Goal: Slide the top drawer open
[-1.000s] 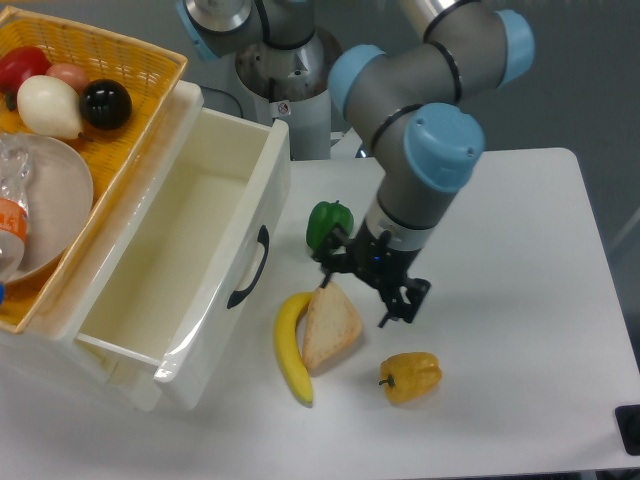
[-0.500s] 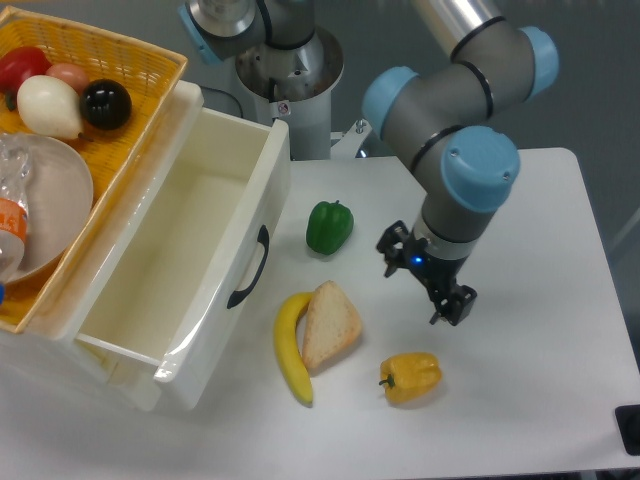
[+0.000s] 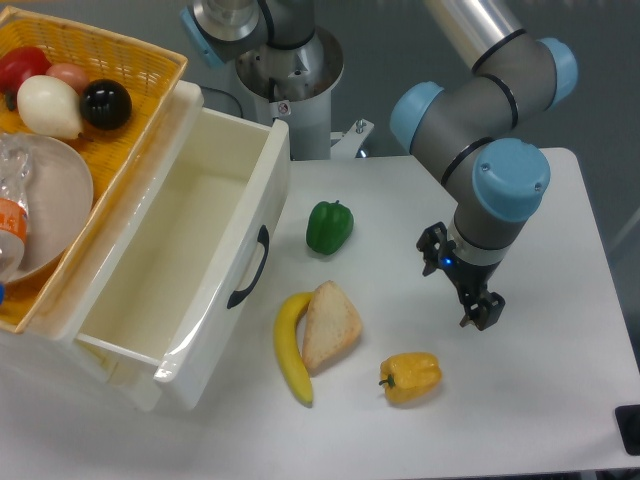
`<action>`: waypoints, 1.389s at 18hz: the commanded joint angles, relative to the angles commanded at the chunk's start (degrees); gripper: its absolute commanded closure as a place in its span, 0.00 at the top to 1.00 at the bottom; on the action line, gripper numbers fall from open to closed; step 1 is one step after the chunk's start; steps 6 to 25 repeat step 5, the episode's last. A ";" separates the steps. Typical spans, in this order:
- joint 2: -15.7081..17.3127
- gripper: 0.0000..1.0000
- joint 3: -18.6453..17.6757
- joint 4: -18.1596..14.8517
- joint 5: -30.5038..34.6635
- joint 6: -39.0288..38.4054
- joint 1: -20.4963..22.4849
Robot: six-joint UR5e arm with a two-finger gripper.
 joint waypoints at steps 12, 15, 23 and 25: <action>0.00 1.00 0.00 0.00 0.00 -0.09 0.79; 0.00 1.00 0.00 0.00 0.00 -0.09 0.79; 0.00 1.00 0.00 0.00 0.00 -0.09 0.79; 0.00 1.00 0.00 0.00 0.00 -0.09 0.79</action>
